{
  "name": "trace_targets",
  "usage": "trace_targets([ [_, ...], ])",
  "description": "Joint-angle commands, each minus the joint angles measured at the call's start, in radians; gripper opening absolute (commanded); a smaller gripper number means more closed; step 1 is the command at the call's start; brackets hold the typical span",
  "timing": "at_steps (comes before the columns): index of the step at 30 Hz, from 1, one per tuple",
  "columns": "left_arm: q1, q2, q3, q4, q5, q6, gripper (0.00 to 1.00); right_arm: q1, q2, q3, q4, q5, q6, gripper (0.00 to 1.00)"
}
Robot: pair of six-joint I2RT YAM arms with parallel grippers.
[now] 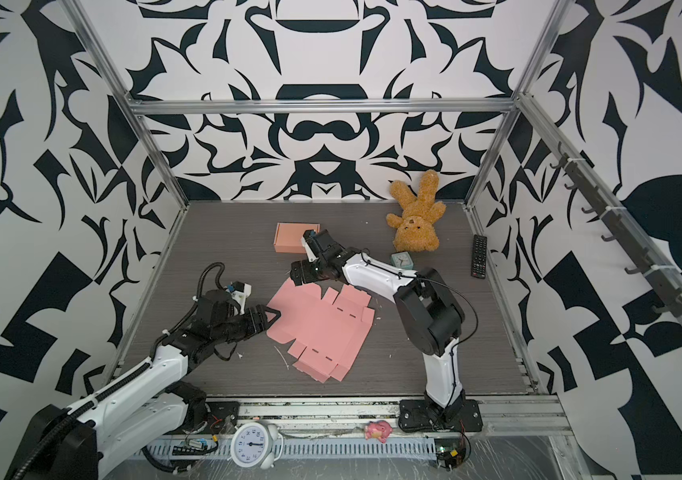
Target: Fold the paper box
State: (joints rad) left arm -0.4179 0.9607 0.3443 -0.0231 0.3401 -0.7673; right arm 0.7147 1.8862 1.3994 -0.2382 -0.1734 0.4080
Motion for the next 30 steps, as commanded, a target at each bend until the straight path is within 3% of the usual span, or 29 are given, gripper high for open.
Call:
trace_targets([
  [1,0.004,0.023,0.040,-0.019,0.046,0.047,0.71,0.002,-0.121,-0.059,-0.041,0.050,-0.024,0.91],
  [11,0.003,0.146,0.128,-0.008,0.130,0.130,0.72,0.001,-0.539,-0.392,-0.205,0.182,0.013,0.92],
  [19,-0.013,0.210,0.151,0.048,0.165,0.138,0.72,0.001,-0.824,-0.639,-0.293,0.170,0.136,0.93],
  [30,-0.059,0.260,0.171,0.096,0.169,0.145,0.73,-0.003,-0.823,-0.784,-0.250,0.101,0.201,0.92],
])
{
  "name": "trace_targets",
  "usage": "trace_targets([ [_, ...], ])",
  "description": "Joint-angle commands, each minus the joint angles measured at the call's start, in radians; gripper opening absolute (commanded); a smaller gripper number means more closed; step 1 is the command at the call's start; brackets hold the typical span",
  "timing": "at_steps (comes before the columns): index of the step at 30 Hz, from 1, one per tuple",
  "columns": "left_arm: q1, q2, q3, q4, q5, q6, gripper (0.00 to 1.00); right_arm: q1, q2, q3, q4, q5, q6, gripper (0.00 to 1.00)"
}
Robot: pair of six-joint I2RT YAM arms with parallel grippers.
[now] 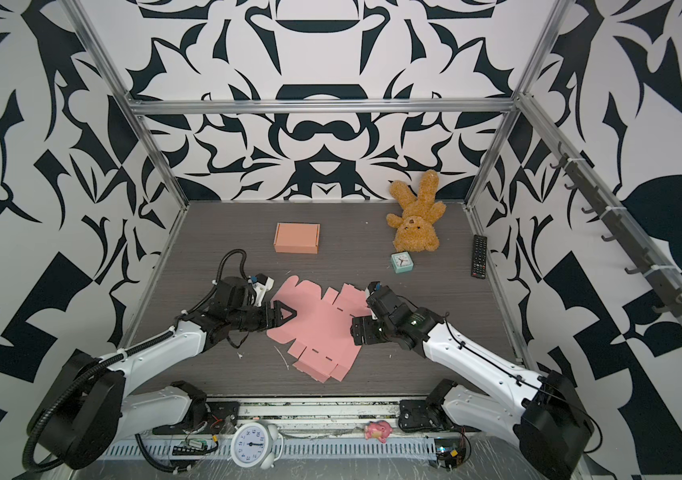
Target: Fold the paper box
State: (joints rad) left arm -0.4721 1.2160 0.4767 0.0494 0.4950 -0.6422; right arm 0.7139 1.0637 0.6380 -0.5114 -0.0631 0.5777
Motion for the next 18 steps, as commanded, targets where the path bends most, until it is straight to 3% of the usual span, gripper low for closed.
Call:
trace_targets([
  [1,-0.004,0.001,0.036,0.023,0.011,0.019,0.73,-0.002,0.001,-0.038,0.042,-0.007,0.031,0.92],
  [18,-0.008,-0.121,-0.002,0.003,-0.087,-0.030,0.72,-0.087,0.151,-0.098,0.277,-0.058,-0.024,0.90],
])
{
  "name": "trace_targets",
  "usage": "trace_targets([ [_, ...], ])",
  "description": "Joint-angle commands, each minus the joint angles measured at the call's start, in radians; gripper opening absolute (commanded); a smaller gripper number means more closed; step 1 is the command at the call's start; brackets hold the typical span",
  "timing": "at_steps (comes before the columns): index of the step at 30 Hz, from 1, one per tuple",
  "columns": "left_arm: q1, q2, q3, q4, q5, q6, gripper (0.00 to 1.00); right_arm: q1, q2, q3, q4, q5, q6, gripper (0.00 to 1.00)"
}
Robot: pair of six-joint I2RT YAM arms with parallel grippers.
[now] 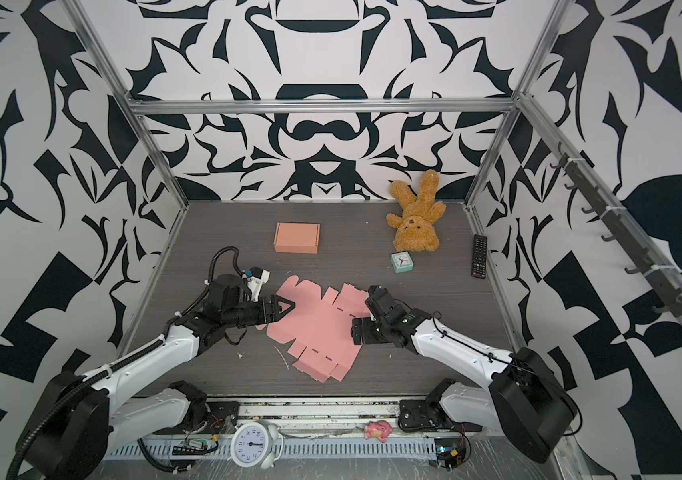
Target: Fold the paper box
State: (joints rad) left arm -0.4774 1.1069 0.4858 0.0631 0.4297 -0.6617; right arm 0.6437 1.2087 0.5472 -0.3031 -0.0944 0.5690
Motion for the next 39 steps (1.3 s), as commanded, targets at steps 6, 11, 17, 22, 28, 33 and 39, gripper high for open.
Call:
trace_targets([
  [6,-0.002,-0.010,-0.006,-0.009,-0.022,-0.021,0.72,-0.043,0.054,0.024,0.083,-0.022,-0.050,0.90],
  [11,-0.003,-0.001,0.002,-0.009,-0.023,-0.022,0.72,-0.063,0.113,0.059,0.097,-0.042,-0.061,0.89],
  [17,-0.002,0.016,-0.014,0.018,-0.023,-0.037,0.72,-0.063,0.171,0.105,0.121,-0.052,-0.065,0.89],
  [22,-0.003,0.031,-0.028,0.037,-0.014,-0.047,0.72,-0.064,0.242,0.158,0.134,-0.066,-0.079,0.89],
  [28,-0.002,0.037,-0.036,0.046,-0.018,-0.044,0.72,-0.063,0.352,0.248,0.151,-0.081,-0.098,0.88],
  [33,-0.002,0.039,-0.031,0.034,-0.021,-0.040,0.72,-0.063,0.435,0.342,0.154,-0.102,-0.116,0.88],
  [39,-0.003,0.039,-0.032,0.028,-0.027,-0.045,0.72,-0.064,0.552,0.458,0.154,-0.170,-0.149,0.87],
])
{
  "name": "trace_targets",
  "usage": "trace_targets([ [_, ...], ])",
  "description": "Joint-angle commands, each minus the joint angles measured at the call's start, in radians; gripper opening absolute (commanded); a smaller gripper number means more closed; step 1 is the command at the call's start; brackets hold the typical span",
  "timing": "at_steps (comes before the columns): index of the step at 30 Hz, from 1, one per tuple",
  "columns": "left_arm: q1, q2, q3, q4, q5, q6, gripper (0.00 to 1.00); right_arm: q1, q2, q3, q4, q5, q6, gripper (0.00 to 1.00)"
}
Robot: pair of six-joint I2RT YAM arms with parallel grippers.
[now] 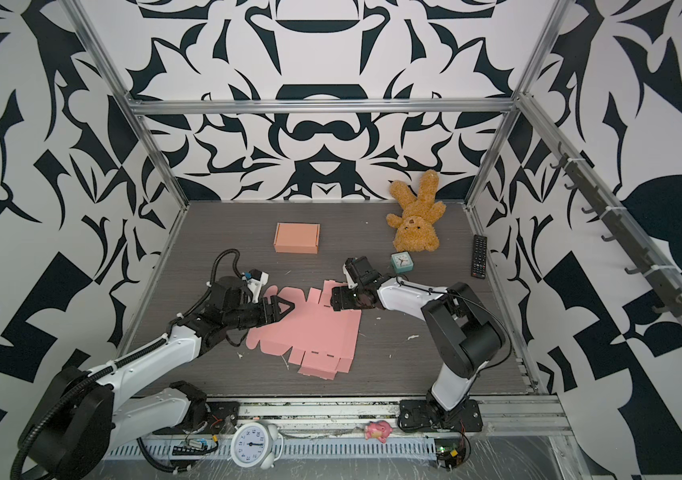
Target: Fold the paper box
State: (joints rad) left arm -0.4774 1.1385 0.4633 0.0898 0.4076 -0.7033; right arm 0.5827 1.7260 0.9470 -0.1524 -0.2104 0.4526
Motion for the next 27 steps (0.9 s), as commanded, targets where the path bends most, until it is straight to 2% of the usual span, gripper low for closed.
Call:
trace_targets([
  [1,-0.002,0.005,-0.008,-0.003,-0.006,-0.004,0.72,-0.001,0.050,0.074,0.005,-0.068,-0.035,0.87],
  [6,-0.003,-0.012,0.000,-0.039,-0.019,0.003,0.72,-0.003,0.096,0.145,0.005,-0.093,-0.066,0.86],
  [12,-0.002,-0.026,0.006,-0.077,-0.032,0.022,0.73,-0.002,0.056,0.163,-0.034,-0.040,-0.084,0.88],
  [16,-0.001,-0.019,0.012,-0.095,-0.031,0.039,0.73,-0.002,-0.022,0.155,-0.123,0.041,-0.103,0.92],
  [20,-0.003,0.013,0.021,-0.118,-0.032,0.078,0.73,-0.002,-0.178,0.088,-0.157,0.108,-0.092,0.98],
  [23,-0.002,0.043,0.027,-0.125,-0.022,0.104,0.73,-0.002,-0.259,0.040,-0.184,0.104,-0.077,0.99],
  [27,-0.002,0.076,0.041,-0.119,0.017,0.134,0.67,-0.003,-0.323,-0.040,-0.192,0.066,-0.044,0.99],
])
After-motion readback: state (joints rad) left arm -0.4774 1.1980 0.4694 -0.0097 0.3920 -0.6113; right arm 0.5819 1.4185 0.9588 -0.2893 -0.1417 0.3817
